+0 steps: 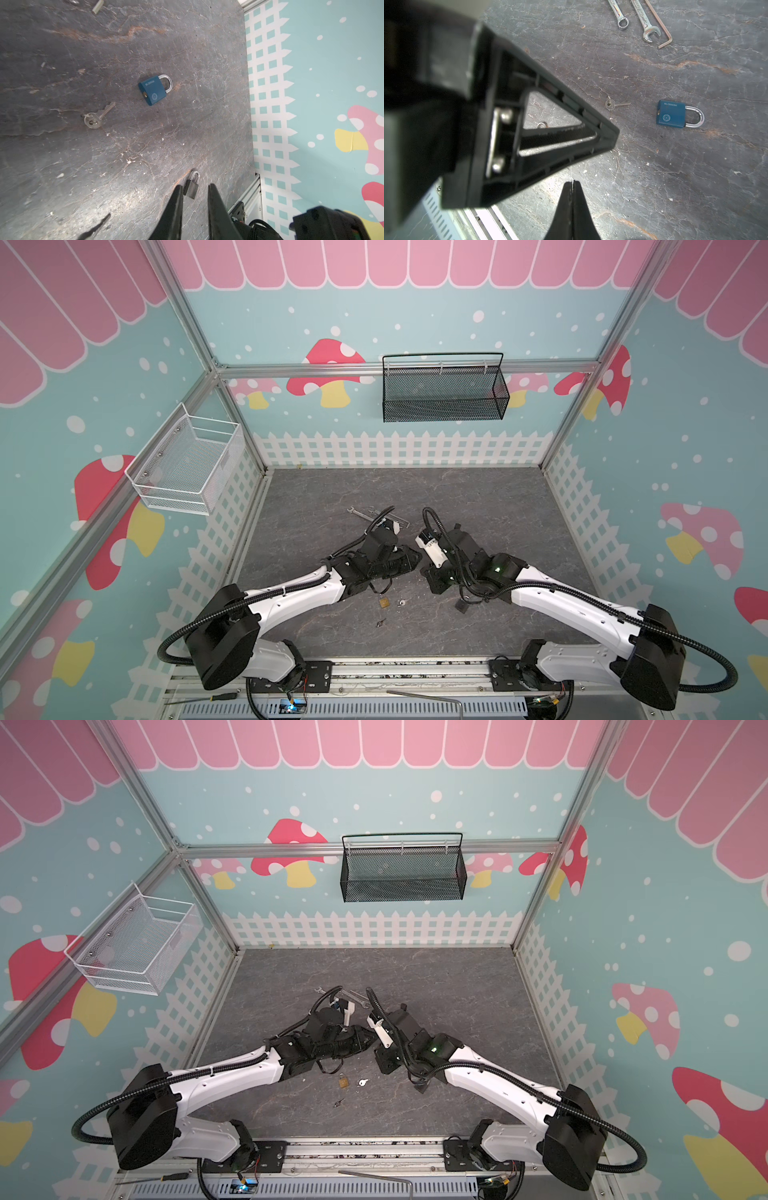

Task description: Unlock with the key

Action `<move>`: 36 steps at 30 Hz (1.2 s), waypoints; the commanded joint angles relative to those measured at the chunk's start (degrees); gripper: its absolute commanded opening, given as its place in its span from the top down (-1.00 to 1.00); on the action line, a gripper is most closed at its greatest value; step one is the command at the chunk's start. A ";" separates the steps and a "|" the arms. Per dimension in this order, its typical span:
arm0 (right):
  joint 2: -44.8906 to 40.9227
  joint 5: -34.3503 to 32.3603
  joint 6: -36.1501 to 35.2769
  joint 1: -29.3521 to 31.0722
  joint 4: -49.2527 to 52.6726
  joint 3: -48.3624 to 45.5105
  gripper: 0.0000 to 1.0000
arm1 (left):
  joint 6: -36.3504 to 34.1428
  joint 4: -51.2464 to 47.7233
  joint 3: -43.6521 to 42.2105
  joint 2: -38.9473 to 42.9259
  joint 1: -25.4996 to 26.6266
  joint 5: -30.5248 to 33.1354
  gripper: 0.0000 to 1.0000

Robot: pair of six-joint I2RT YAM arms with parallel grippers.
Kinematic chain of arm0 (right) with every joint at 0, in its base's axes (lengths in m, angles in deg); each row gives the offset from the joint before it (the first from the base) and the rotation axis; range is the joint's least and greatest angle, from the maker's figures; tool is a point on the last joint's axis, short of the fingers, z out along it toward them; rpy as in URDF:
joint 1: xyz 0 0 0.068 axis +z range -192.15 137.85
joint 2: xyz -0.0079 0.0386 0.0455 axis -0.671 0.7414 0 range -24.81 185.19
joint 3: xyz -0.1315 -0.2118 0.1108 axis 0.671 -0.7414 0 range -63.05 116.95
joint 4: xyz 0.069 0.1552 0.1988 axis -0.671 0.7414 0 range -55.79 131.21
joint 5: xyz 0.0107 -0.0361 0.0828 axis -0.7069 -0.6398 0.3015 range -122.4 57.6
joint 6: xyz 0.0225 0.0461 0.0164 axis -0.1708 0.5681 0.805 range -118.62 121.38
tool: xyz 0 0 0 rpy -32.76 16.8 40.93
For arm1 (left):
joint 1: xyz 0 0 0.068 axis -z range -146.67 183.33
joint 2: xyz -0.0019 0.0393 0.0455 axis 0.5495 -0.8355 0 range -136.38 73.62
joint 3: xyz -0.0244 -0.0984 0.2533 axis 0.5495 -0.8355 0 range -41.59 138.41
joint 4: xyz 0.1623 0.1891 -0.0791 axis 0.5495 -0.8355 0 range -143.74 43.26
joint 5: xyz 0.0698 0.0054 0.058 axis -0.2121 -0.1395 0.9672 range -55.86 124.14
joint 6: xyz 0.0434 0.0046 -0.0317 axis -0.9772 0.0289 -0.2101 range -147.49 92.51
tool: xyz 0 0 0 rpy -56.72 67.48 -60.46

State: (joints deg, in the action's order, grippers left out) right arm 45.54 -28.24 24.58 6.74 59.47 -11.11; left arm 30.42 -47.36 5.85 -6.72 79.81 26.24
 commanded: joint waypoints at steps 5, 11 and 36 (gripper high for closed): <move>-0.89 3.35 3.15 -1.21 0.08 -4.09 0.97 | -4.53 -11.83 -1.21 3.05 -0.62 3.42 0.45; -3.12 5.22 8.13 -1.86 -0.79 -9.09 0.75 | -13.74 -22.25 -0.32 3.70 2.56 6.25 0.30; -8.69 12.52 12.03 -9.07 -1.70 -16.85 0.44 | -33.20 -27.48 9.07 -18.58 6.07 1.84 0.19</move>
State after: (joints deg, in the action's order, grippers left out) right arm 37.19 -16.41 36.41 -1.92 58.11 -27.06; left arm -0.84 -74.25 13.57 -24.16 85.71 29.51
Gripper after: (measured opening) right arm 0.280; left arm 0.409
